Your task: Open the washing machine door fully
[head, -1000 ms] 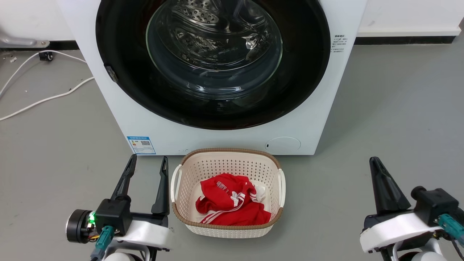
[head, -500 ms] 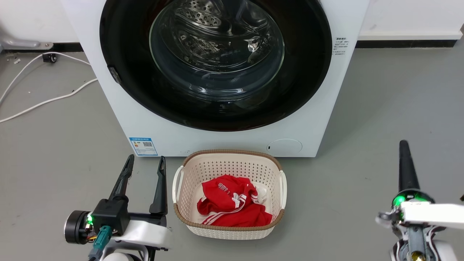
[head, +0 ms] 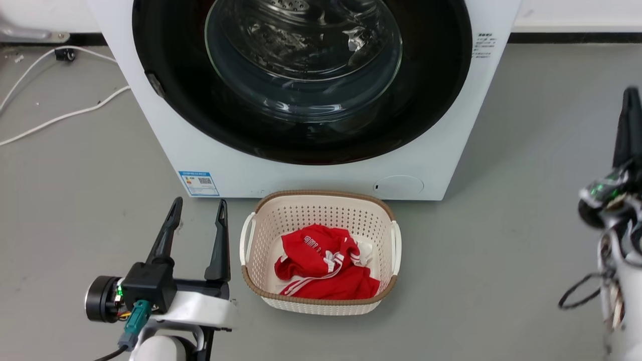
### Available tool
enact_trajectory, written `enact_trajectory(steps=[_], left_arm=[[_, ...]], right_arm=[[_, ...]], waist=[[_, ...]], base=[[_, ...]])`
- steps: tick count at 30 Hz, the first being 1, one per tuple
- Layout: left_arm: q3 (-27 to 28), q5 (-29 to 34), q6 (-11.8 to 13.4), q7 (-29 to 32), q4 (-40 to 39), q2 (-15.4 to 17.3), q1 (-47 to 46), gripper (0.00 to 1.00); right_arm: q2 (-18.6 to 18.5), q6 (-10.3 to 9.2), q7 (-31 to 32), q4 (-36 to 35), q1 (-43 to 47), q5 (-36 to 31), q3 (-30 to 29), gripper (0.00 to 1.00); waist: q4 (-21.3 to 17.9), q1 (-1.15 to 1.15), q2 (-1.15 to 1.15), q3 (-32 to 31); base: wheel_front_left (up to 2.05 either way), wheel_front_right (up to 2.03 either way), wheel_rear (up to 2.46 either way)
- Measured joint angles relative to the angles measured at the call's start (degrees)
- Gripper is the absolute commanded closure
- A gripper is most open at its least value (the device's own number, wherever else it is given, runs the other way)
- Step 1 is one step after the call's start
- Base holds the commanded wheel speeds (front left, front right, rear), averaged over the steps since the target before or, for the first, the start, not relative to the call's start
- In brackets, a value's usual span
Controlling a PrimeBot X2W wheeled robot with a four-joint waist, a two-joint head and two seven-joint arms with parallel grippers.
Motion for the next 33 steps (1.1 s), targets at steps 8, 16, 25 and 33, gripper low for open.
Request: enact_trajectory(steps=[8,16,25,33], left_arm=[[-0.76,-0.08,-0.21,-0.05,-1.23,-0.01,-3.0,0.0],[-1.53,-0.35,0.05,-0.05,-2.79,-0.02,-6.22,0.0],[-2.0,-0.43,0.48,-0.05,-4.22,-0.02,-9.1,0.0],[-3.16,-0.76,0.54,-0.07,-4.88,-0.02,-11.06,0.0]], right_arm=[[-8.09,0.0,7.68,18.75,-21.26,-1.85,2.11,1.0],[-12.83,0.0,18.53,34.94,-41.88,-8.39,8.27,1.0],[-12.23,0.0,27.47,44.34,-54.31,-16.11,14.97,1.0],[-10.84,0.0,29.97,49.18,-59.38,-20.3,17.36,1.0]], waist=[[1.49,0.0,0.0,3.77],[2.87,0.0,0.0,8.91],[3.86,0.01,0.0,14.26],[4.91,0.0,0.0,17.6]], base=[[0.0,0.0,0.0],[0.0,0.0,0.0],[0.0,0.0,0.0],[0.0,0.0,0.0]])
